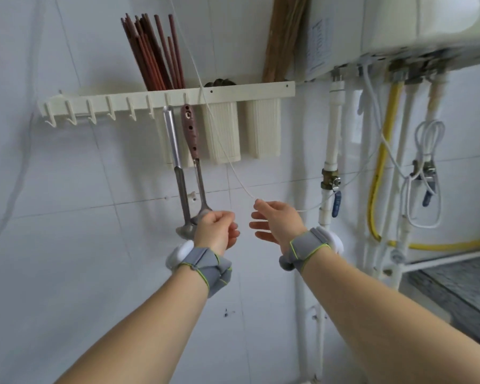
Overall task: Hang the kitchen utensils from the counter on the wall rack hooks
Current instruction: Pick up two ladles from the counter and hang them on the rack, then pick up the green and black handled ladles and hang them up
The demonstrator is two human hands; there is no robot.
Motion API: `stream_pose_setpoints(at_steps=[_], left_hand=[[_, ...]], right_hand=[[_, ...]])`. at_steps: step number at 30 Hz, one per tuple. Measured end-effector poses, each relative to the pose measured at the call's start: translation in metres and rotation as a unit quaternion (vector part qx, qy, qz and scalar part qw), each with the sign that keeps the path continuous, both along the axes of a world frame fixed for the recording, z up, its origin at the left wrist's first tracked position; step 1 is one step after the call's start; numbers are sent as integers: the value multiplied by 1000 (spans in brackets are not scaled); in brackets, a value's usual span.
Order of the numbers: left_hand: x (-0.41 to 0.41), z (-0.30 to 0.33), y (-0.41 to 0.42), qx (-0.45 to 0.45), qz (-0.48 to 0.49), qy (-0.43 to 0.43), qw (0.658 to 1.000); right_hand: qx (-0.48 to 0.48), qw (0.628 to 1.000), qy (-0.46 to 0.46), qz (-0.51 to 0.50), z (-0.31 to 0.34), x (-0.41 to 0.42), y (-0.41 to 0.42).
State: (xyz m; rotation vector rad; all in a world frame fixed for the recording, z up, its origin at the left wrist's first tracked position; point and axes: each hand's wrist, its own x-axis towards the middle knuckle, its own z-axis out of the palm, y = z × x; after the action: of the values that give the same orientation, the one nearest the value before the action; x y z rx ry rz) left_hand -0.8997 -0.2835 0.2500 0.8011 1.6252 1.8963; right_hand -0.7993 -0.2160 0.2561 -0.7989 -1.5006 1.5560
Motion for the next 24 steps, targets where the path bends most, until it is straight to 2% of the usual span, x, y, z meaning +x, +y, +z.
stream_pose_setpoints(at_steps=[6,9,11,16,19,24], left_hand=[[115,1,34,-10,-115,-1,993],[192,-3,61,-19,-175,-19,984],[269,-14,78,-40,-242,-24,969],[387,-39,108,-68,-336,-25,939],[455,-59,124,-107,-398,-14,911],[543,-96,151,-165,-471,19,866]], right_hand=[[-16,999,-40,-20,-12,109,15],[-27,996,-52,-71,-22,186,27],[-20,989,-78,-122,-37,264,36],[-58,972,-93,-208,-68,394,46],[-112,946,-128,-274,-91,471,46],[-208,907,-101,-353,-135,574,52]])
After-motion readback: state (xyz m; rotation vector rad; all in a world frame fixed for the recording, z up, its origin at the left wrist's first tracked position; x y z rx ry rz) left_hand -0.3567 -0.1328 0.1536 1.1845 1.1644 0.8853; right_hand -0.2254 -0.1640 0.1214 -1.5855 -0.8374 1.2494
